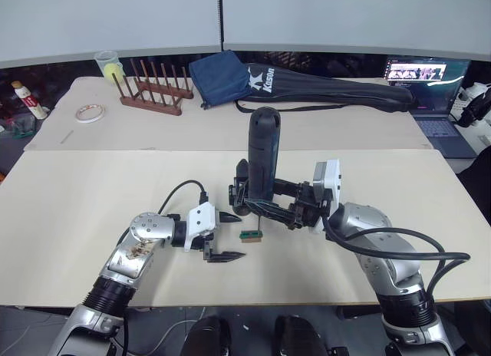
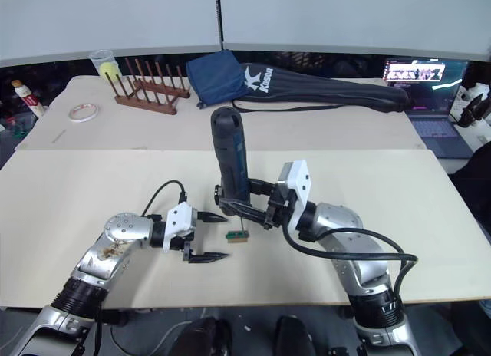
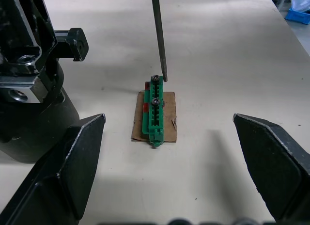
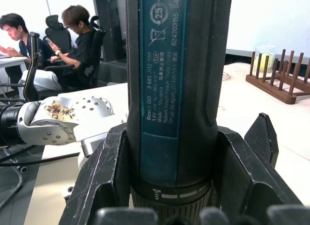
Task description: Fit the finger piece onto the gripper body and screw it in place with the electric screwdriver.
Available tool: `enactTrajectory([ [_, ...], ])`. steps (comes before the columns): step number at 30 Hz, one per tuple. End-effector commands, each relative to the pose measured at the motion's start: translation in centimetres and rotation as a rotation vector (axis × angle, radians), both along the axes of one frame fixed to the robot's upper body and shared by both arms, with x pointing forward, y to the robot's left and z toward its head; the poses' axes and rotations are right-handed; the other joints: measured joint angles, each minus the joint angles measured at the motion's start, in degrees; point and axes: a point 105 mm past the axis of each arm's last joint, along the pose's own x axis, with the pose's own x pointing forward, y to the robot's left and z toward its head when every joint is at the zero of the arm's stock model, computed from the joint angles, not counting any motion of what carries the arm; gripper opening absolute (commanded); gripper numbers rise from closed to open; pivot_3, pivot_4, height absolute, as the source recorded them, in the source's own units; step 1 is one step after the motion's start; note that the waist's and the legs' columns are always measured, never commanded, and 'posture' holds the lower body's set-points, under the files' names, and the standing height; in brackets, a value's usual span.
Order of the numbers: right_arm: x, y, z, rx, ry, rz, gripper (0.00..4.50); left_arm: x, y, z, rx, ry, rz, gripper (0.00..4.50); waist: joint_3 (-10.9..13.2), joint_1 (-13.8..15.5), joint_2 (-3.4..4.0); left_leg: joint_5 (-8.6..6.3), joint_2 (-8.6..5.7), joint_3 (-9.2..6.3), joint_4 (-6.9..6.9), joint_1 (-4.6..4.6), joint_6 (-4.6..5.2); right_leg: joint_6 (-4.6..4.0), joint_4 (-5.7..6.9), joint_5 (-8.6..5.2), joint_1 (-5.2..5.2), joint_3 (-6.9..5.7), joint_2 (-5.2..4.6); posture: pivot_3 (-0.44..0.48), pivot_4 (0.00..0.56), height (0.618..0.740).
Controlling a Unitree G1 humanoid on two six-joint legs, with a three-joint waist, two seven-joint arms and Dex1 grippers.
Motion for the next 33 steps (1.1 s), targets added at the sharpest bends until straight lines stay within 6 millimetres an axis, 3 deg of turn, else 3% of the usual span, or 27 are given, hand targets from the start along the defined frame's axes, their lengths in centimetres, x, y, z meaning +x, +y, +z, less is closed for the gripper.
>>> enactTrajectory([
  [1,-1.05,-0.16,2.44,0.050,-0.095,0.032,1.93,-0.22,-0.36,0.63,-0.004,-0.038,-0.026,4.50,0.0,0.0,0.00,0.00,0.00,0.00,0.00,0.00,0.00,0.00,0.00,0.00,0.00,0.00,0.00,0.000,0.150,0.740],
  [33,-0.35,-0.25,2.51,0.046,-0.116,0.007,1.93,-0.26,-0.54,0.78,-0.005,-0.040,-0.036,4.50,0.0,0.0,0.00,0.00,0.00,0.00,0.00,0.00,0.00,0.00,0.00,0.00,0.00,0.00,0.00,0.000,0.150,0.740],
])
